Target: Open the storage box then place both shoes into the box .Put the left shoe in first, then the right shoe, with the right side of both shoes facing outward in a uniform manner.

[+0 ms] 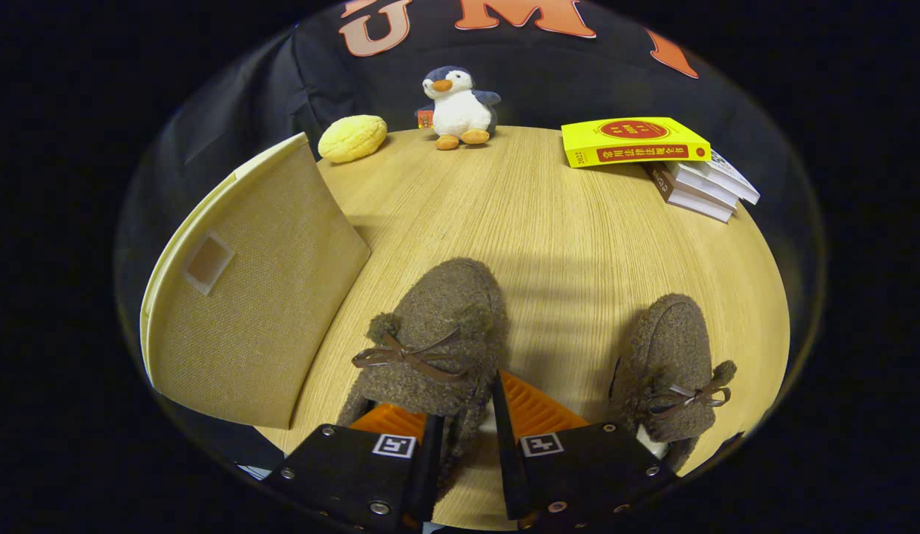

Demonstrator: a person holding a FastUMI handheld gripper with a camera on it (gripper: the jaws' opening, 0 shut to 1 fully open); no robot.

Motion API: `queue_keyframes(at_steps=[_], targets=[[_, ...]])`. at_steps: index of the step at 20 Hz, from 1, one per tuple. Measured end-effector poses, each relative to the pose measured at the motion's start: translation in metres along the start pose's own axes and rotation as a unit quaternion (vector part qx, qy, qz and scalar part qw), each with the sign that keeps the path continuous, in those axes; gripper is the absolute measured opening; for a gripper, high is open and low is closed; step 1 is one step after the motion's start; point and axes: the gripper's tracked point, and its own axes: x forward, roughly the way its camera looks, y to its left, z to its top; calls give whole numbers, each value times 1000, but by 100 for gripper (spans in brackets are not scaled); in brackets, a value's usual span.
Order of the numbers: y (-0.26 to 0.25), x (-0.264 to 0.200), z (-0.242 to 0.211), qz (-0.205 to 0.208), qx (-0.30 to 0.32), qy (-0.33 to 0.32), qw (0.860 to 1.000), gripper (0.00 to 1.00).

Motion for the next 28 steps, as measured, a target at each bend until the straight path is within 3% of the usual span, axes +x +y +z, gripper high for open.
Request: queue_keyframes(at_steps=[3, 4, 6, 12, 16, 20, 28], targets=[[0, -2, 1, 9, 80, 27, 996, 22], [-2, -4, 4, 7, 93, 28, 995, 14], [-8, -12, 7, -3, 98, 28, 995, 7], [19, -63, 36, 15, 104, 13, 994, 6], [40, -108, 81, 13, 90, -17, 996, 6], [85, -146, 128, 47, 94, -56, 993, 6], [200, -145, 146, 87, 73, -55, 992, 6]])
